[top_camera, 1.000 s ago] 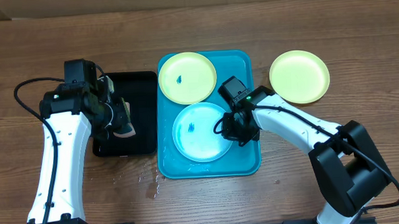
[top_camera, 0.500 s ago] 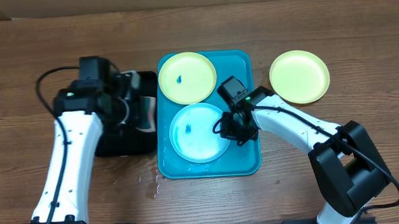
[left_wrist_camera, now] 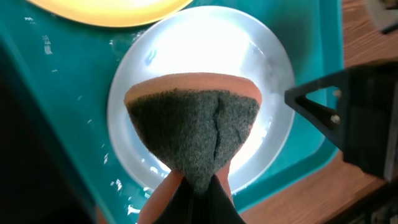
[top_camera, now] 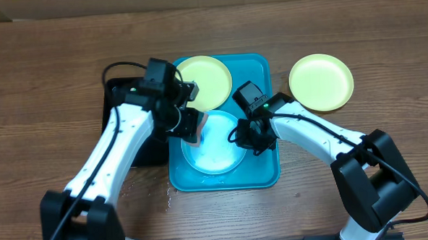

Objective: Clean dirty plates on tray and stack at the side
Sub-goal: 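Move the sponge with the left gripper over the light-blue plate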

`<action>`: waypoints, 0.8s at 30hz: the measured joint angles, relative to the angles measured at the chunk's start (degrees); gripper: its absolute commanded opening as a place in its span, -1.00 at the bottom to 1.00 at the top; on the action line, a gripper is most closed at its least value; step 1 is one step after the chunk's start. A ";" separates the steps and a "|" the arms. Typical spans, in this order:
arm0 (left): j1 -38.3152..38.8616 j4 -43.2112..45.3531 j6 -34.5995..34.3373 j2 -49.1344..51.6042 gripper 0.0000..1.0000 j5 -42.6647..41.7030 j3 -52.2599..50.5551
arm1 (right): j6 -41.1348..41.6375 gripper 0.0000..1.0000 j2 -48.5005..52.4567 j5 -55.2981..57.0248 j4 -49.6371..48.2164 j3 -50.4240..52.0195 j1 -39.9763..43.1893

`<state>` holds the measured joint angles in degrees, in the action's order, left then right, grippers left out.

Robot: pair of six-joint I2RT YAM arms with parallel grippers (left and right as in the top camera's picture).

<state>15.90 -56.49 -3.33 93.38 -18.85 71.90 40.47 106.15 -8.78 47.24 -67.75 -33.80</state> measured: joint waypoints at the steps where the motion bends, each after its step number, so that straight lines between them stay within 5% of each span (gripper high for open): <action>1: 0.39 0.76 -0.48 1.03 -0.92 0.09 0.00 | 0.02 -0.82 0.00 0.00 -0.04 0.00 0.00; 8: 1.90 3.41 -2.97 6.29 -0.91 1.99 0.00 | -0.02 -0.69 0.00 0.24 -0.11 0.00 0.00; 24: 4.90 4.28 -7.26 9.03 -0.92 8.68 0.00 | 0.02 -0.74 0.00 1.73 -1.22 0.00 0.00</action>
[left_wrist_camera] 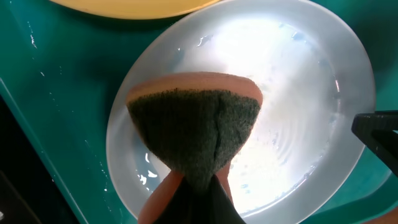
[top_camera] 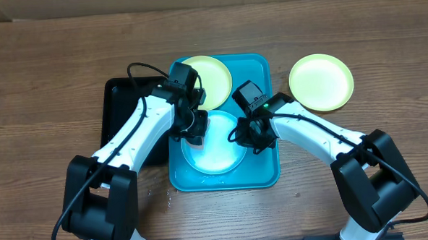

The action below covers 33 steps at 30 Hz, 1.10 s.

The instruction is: Clean dirty plates on tray and stack at the side

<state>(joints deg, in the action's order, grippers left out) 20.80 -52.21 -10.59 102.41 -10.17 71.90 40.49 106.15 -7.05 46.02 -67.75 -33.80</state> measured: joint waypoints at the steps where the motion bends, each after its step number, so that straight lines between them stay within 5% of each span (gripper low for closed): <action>1: 0.22 0.00 -0.02 0.00 -0.92 0.24 0.00 | 0.02 -0.74 0.00 0.07 -0.22 0.00 0.00; 13: 0.28 -0.04 -0.55 0.00 -0.92 1.27 0.00 | -0.22 -0.92 0.00 0.35 -3.08 2.32 -0.04; 17: 0.28 -0.07 -1.11 0.00 -0.91 1.44 0.00 | 0.28 -0.60 0.00 0.44 -3.21 2.36 -0.04; 33: 0.28 -0.11 -1.31 0.00 -0.92 1.46 0.00 | 0.00 -0.62 0.00 0.46 -0.04 1.33 -0.04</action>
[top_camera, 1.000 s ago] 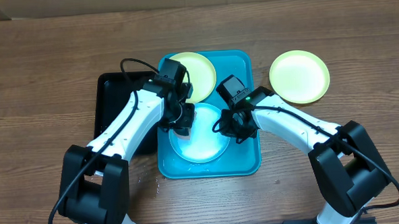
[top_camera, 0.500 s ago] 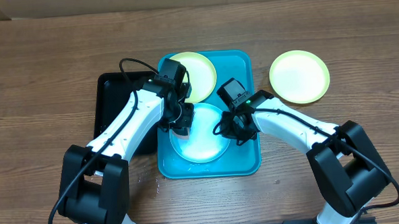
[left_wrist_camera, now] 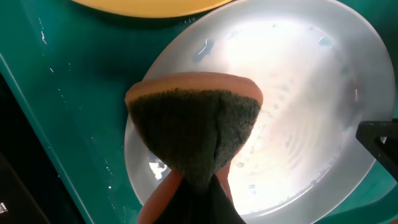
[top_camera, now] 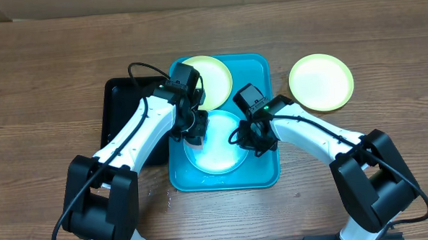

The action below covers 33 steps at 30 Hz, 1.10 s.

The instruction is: Clean dirty plates on tray and stack at the side

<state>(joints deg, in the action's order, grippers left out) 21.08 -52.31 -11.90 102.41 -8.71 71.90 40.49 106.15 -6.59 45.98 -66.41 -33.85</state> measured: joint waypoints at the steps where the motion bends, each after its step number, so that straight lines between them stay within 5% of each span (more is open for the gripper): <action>1: 0.00 0.00 0.00 0.00 -0.91 0.00 0.00 | -0.04 -0.63 0.00 -0.02 -0.02 0.00 0.00; 7: 0.02 -0.02 0.00 0.00 -0.92 0.00 0.00 | -0.15 -0.91 0.00 -0.02 0.00 0.00 0.00; 33: 1.46 3.91 0.00 3.54 -0.92 1.11 -0.66 | -0.22 -0.92 0.00 0.02 -0.09 -0.02 0.00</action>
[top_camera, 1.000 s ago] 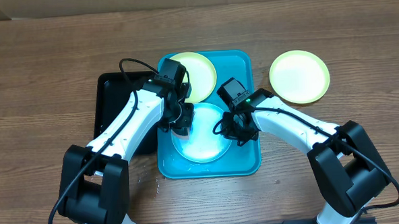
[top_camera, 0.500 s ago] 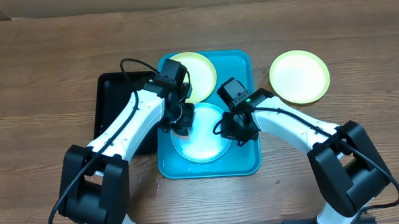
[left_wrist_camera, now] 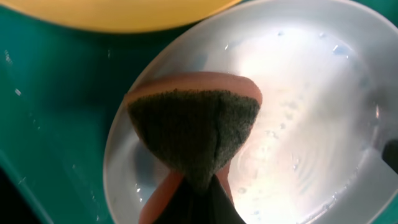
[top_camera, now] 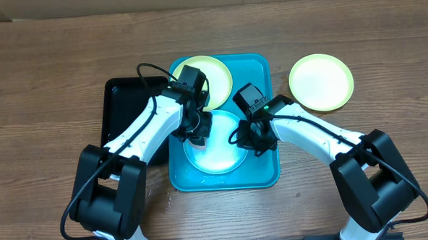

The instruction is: Clean dirty plates on tray and stack at the side

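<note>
A pale wet plate [top_camera: 219,150] lies in the near half of the teal tray [top_camera: 259,67], and a yellow plate [top_camera: 213,78] lies in its far half. My left gripper [top_camera: 198,134] is shut on an orange sponge with a dark green scouring face [left_wrist_camera: 193,134], low over the left part of the pale plate [left_wrist_camera: 305,118]. Water beads show on that plate. My right gripper [top_camera: 248,138] sits at the pale plate's right rim; its jaws are hidden under the wrist. A second yellow plate [top_camera: 321,81] lies on the table to the right of the tray.
A black tray [top_camera: 126,102] lies on the wooden table just left of the teal tray, under my left arm. The yellow plate [left_wrist_camera: 124,12] in the tray overlaps the far edge of the pale plate.
My left gripper with the sponge has shifted a little to the right, further onto the pale plate, and sits closer to it. The right gripper and the plates have stayed where they were.
First my left gripper held the sponge higher up, over the pale plate's left side. Then it was lower and closer to the plate's left part, and stayed there. Now it is a little further in. The right gripper has stayed at the plate's right rim throughout.
</note>
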`<action>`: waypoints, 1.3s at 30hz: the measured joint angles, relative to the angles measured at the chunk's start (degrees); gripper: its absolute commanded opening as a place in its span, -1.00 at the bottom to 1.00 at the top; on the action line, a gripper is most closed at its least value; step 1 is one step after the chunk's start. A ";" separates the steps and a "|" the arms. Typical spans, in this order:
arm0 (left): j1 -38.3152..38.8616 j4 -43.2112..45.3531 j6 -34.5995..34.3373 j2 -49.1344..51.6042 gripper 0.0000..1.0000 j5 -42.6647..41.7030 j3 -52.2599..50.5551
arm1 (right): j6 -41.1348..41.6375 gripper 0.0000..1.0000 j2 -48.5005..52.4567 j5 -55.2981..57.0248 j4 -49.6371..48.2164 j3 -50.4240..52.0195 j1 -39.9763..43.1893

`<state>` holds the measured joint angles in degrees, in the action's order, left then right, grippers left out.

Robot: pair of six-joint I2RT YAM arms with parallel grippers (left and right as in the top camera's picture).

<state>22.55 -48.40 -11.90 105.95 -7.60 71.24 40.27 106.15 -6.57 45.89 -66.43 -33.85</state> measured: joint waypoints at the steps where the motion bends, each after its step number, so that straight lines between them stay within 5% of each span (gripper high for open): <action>1: 0.00 0.85 0.00 0.26 -0.92 0.00 -0.42 | -0.02 -0.92 0.00 0.00 -0.02 0.00 0.00; 15: -0.39 3.23 1.46 3.23 -0.92 -2.56 -2.58 | -0.02 -0.92 0.00 0.04 0.02 0.00 0.00; 29: -1.66 -5.81 10.08 6.47 -0.92 -27.74 4.37 | -0.22 -0.92 0.00 0.74 -0.92 0.02 0.00; 39: -0.15 -7.85 6.27 -1.33 -0.92 -11.65 8.70 | -0.22 -0.92 0.00 0.79 -0.98 0.02 0.00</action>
<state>22.39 -56.25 -5.63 104.62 -19.25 79.94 40.05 106.15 -5.78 44.91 -66.41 -33.85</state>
